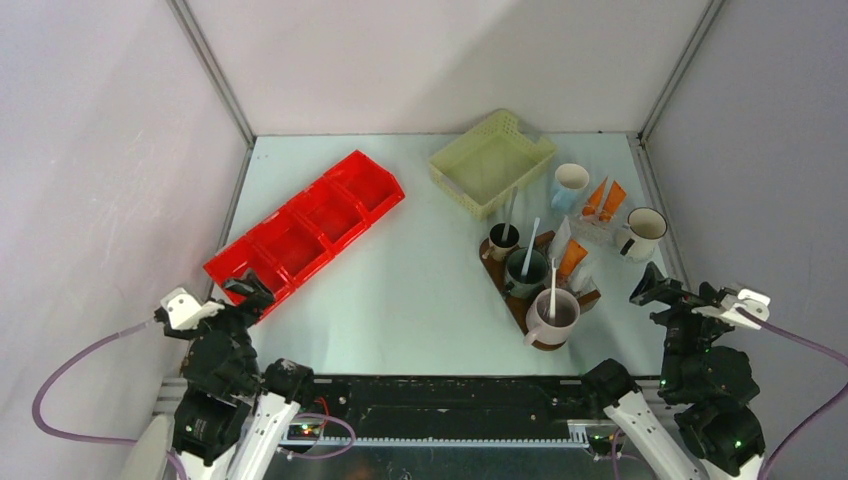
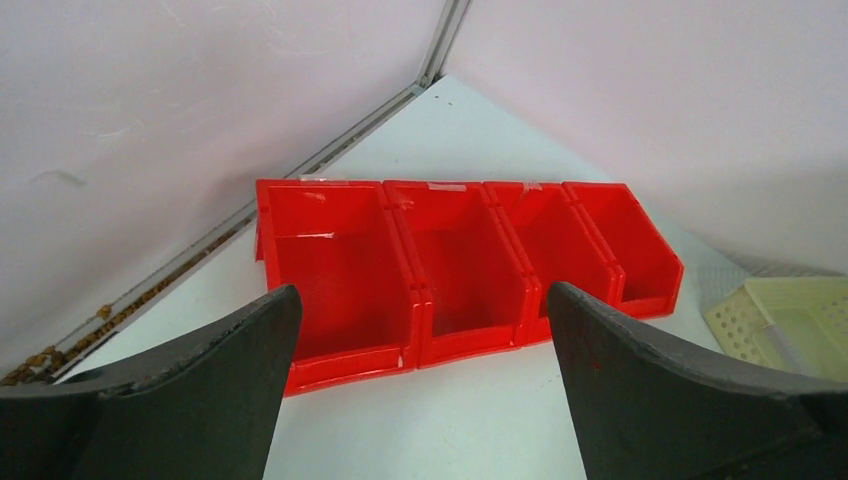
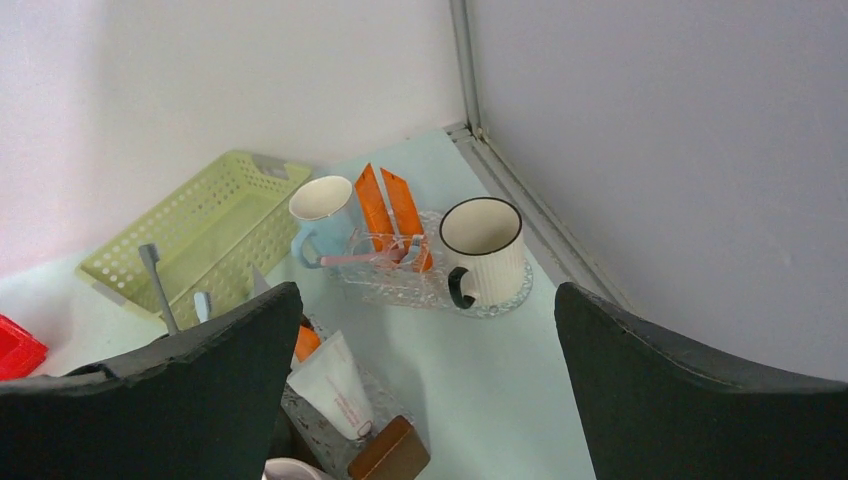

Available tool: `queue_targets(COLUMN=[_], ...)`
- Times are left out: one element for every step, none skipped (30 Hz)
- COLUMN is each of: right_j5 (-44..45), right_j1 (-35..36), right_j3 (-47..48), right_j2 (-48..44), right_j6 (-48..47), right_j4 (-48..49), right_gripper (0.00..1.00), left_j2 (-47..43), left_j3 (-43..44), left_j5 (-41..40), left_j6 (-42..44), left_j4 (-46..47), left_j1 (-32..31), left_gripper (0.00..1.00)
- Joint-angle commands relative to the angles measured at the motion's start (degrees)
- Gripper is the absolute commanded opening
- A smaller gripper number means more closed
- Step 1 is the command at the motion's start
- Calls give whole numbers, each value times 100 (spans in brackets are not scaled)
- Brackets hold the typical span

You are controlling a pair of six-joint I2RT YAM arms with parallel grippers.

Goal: Prepare toiletry sets of a toothbrush and toothpaste on the tray
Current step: Reset both arms

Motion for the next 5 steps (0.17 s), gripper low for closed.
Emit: queue_targets(right_j5=[405, 352, 351, 376, 403], right_j1=[113, 123, 134, 155, 168], right_j3=[50, 50, 46, 25, 18], right_j2=[-643, -642, -642, -642, -642], right_j6=[125, 132, 143, 142, 139], right_j4=[53, 46, 39, 44, 71], right_gripper=[99, 99, 99, 99, 99], left_j2=[-1297, -1306, -1300, -1303, -1305], left_j3=[23, 31, 55, 60, 80], left_j5=[-13, -4, -12, -11, -19], left_j6=[-348, -424, -468, -529, -595], left_j4=[52, 51, 36, 16, -12], left_j1=[37, 39, 40, 42, 42], left_gripper=[100, 100, 100, 100, 100])
